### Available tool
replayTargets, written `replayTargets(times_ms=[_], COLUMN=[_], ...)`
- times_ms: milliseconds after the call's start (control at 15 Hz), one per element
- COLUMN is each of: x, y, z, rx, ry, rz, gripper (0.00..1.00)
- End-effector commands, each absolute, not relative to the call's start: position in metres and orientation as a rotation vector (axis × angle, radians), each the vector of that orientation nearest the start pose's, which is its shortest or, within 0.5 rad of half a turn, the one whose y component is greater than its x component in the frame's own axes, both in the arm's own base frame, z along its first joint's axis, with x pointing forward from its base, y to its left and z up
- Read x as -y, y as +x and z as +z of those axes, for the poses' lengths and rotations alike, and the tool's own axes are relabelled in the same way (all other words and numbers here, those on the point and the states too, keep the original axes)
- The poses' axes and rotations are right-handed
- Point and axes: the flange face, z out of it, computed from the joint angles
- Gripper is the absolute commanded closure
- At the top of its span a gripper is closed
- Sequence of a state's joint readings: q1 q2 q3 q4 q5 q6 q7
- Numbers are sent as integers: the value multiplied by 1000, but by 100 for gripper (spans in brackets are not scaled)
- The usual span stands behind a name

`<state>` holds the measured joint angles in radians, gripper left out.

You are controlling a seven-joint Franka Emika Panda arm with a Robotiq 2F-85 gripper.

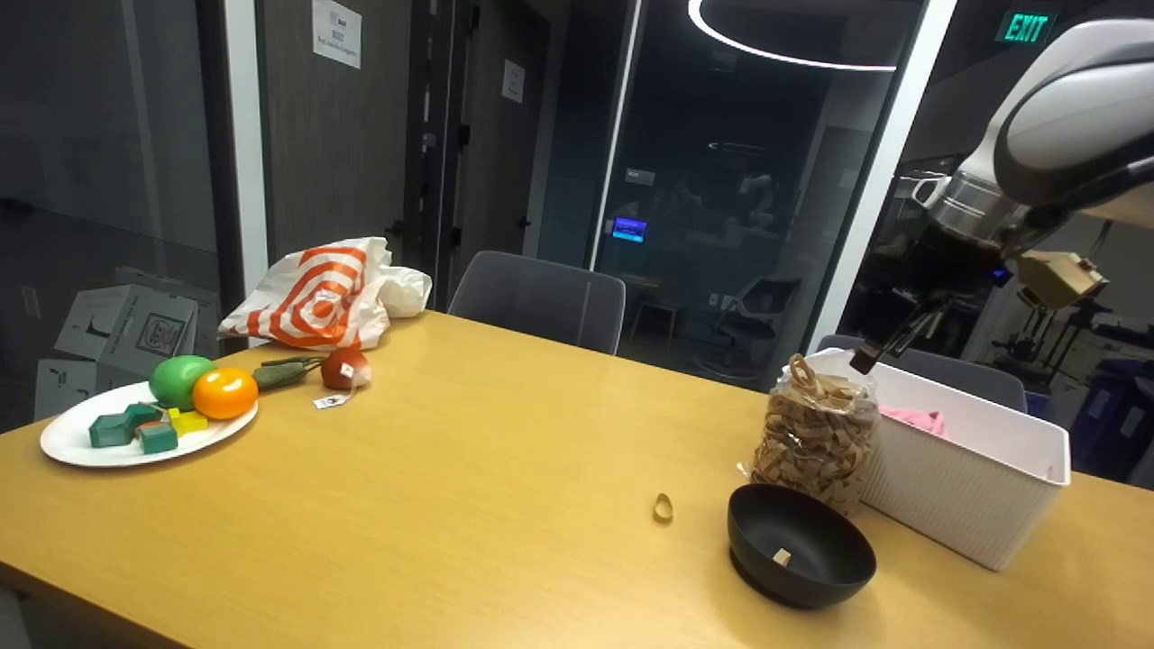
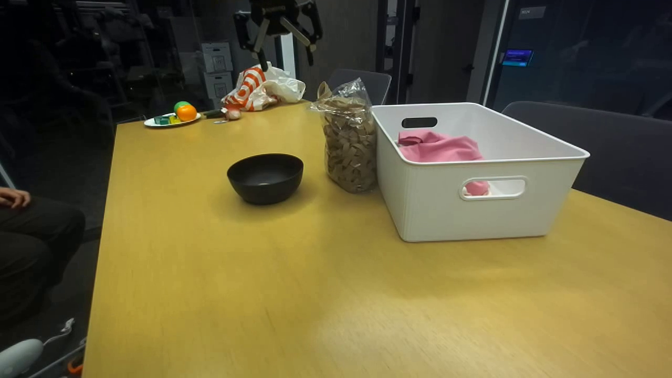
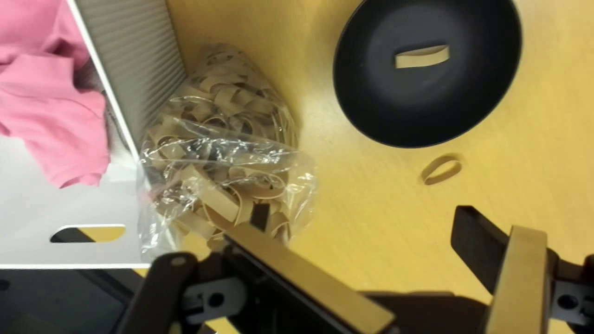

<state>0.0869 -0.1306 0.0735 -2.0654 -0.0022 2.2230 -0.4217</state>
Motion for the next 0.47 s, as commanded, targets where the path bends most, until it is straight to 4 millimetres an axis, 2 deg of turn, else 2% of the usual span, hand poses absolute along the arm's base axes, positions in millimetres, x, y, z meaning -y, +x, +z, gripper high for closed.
replayTargets(times_ms=[0,133,200,400], x=[-98,-101,-97,-100], y=[526,523,526,525], z=[552,560,546,550], rx=[907,923,912,916], ry=[-2987,-2975,-3004,-3000], rz=[-362,-382,-370,-374], gripper=[0,0,0,0])
